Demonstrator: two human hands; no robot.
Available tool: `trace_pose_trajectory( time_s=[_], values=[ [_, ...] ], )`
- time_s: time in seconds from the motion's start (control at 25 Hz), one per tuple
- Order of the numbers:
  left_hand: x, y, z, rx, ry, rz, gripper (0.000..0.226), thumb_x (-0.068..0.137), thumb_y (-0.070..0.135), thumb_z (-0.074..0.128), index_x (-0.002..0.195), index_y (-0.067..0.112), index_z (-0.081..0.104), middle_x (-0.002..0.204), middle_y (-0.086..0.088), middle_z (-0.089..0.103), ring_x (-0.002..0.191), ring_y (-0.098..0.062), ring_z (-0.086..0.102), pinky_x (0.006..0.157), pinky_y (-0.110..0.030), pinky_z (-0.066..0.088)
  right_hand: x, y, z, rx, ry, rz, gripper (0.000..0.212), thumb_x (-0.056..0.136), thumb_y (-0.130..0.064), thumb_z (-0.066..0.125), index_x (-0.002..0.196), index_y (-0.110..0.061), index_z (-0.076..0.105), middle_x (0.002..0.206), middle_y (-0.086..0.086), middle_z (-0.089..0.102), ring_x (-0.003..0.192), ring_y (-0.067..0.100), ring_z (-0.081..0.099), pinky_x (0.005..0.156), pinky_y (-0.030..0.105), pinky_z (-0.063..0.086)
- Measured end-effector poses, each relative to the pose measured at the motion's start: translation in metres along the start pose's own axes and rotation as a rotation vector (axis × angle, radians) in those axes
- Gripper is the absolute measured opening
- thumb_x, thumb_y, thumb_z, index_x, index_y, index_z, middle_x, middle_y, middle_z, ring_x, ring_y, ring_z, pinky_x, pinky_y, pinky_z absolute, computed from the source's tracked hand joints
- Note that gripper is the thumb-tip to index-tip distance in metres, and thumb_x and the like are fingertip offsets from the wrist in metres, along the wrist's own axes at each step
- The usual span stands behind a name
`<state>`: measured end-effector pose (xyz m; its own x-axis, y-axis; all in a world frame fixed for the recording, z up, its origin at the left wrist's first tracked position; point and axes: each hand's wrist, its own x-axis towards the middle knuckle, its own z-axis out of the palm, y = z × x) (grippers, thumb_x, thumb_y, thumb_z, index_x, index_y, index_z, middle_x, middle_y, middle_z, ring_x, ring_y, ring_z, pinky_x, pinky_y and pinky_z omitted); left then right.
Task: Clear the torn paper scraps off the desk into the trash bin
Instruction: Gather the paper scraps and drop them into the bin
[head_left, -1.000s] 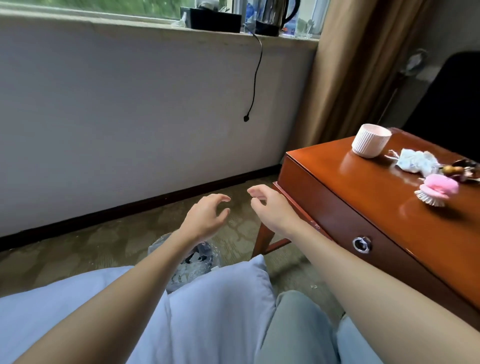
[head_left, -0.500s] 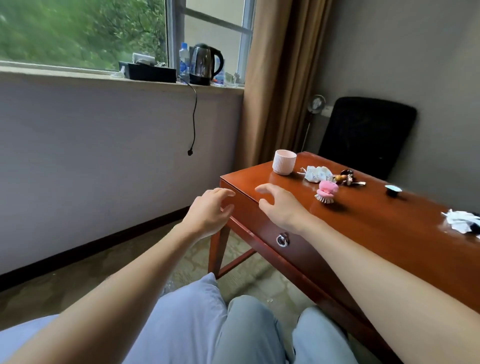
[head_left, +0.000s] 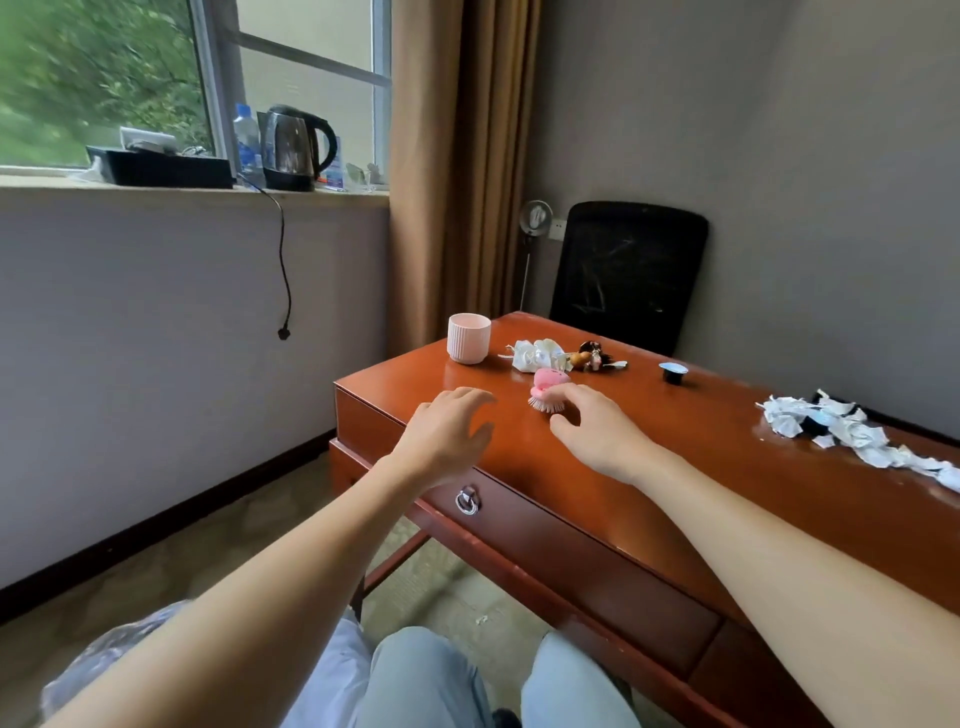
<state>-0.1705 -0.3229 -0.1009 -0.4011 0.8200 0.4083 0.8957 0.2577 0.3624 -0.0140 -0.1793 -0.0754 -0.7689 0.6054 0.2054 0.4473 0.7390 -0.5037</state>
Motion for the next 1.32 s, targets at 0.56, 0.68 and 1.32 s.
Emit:
trace_pose_trajectory(
  time_s=[0.56,0.68,1.32],
  values=[
    [0.110,-0.016,0.074,-0.063,-0.081,-0.056,0.043,0.097,0.022,0.050,0.140,0.026,0.046,0.150,0.004,0.044,0.136,-0.020,0.043,0.109,-0.042,0.037,0.088,0.078,0.003,-0.005,0.036,0.058,0.039,0.099,-0.021,0.048,0.138,-0.027,0.050,0.146,-0.004,0.045,0.136,0.019,0.038,0.113,0.038,0.033],
    [0.136,-0.029,0.091,-0.087,-0.056,-0.079,0.045,0.096,0.019,0.047,0.140,0.026,0.045,0.151,0.004,0.041,0.137,-0.021,0.040,0.108,-0.046,0.037,0.116,0.095,0.007,0.008,0.056,0.071,0.040,0.098,-0.020,0.047,0.137,-0.024,0.050,0.147,-0.004,0.044,0.136,0.019,0.037,0.112,0.036,0.031],
    [0.239,-0.058,0.147,-0.146,-0.038,-0.054,0.044,0.096,0.026,0.054,0.139,0.029,0.048,0.157,0.007,0.032,0.141,-0.019,0.035,0.113,-0.045,0.025,0.208,0.160,0.031,-0.269,0.073,-0.007,0.051,0.100,-0.025,0.036,0.150,-0.030,0.036,0.157,-0.010,0.032,0.145,0.012,0.021,0.116,0.034,0.015]
  ],
)
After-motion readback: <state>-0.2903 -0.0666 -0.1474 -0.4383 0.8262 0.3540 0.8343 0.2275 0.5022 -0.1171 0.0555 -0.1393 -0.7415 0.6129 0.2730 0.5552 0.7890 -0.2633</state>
